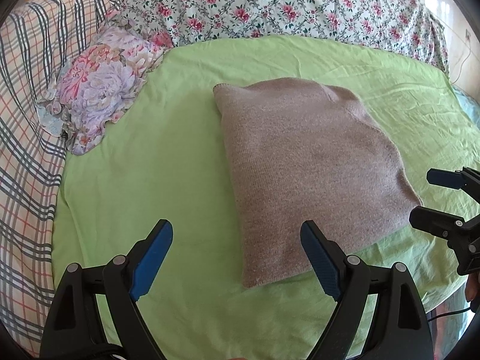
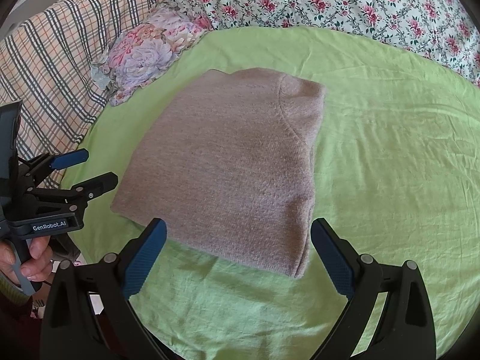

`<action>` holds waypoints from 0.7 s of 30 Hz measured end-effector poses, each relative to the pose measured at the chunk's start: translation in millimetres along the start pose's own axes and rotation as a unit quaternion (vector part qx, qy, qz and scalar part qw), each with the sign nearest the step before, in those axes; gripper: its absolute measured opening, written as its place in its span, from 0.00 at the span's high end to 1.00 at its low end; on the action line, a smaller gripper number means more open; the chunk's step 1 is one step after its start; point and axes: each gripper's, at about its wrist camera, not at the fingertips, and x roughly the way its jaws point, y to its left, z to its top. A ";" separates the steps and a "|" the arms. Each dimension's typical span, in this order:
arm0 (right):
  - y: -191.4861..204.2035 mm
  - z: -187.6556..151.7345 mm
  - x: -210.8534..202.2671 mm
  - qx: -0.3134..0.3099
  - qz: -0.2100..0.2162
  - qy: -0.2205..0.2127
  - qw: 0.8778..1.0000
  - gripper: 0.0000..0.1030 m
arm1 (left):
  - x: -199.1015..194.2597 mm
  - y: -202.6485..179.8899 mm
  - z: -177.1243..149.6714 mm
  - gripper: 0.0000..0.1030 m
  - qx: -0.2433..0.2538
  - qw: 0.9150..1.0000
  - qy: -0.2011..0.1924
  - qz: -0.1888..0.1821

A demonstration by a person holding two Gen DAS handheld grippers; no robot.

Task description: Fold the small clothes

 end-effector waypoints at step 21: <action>0.4 11.8 0.1 -0.012 -0.003 0.001 1.000 0.05 | -4.8 -6.9 8.0 0.13 0.013 1.000 -0.011 -0.003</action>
